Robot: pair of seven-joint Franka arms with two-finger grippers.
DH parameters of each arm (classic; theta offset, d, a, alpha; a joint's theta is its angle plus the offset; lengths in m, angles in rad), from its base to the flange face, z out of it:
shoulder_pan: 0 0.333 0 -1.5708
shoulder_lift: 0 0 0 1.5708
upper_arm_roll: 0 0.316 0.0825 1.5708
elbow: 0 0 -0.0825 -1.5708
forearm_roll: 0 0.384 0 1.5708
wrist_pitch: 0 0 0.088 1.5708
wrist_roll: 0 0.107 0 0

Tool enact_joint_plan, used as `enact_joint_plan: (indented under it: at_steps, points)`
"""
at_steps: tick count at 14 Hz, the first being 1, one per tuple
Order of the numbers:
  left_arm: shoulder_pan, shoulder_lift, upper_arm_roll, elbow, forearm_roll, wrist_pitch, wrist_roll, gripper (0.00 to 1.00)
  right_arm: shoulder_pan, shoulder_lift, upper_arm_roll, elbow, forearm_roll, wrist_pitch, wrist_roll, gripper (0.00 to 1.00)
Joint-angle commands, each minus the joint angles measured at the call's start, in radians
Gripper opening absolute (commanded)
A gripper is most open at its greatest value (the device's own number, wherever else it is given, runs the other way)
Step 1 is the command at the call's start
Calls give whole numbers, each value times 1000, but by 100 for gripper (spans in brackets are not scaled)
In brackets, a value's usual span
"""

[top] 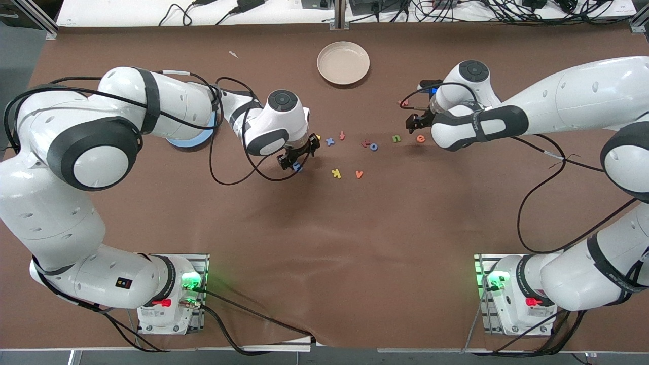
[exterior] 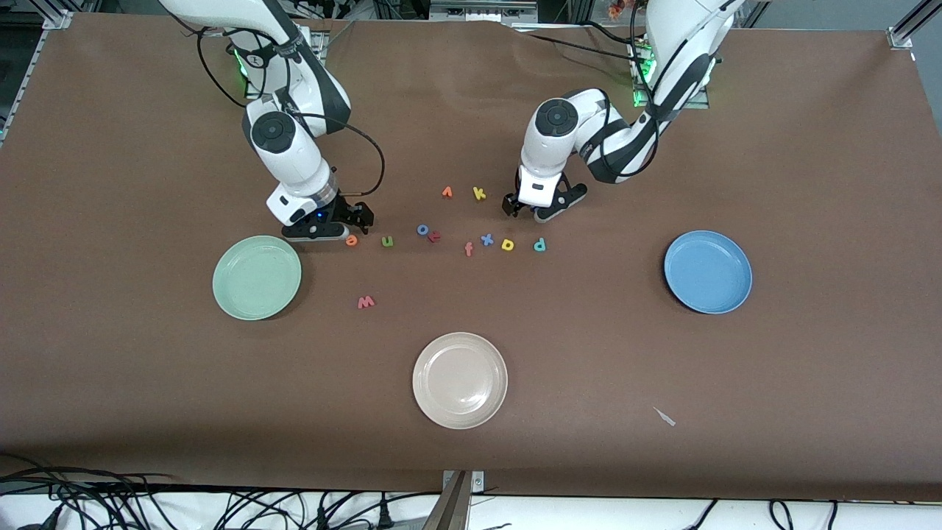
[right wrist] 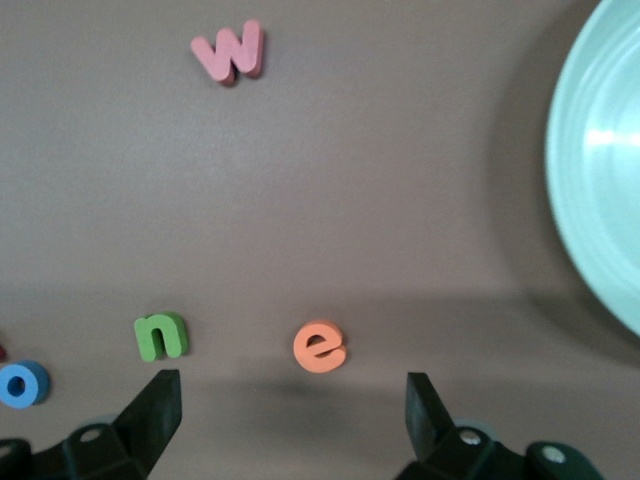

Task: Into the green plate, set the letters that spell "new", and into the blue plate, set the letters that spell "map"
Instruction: 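Grasp the blue E with the left gripper while the right gripper approaches, then drop the E on the blue plate while the right gripper grasps the e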

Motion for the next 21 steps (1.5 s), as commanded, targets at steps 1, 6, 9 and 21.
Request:
enact_joint_plan:
  at_steps: [1,6,9,21]
  points:
    - [0,19,4,13,58,-18,-32,86,8,18,0,-25,-52,67,16,99]
    - [3,27,4,10,61,-35,-32,65,8,43,-2,-27,-124,87,17,99]
    - [2,30,4,10,61,-38,-34,55,8,60,-3,-34,-125,125,16,96]
    - [14,27,7,146,53,-293,61,0,8,83,-12,-44,-165,154,16,81]
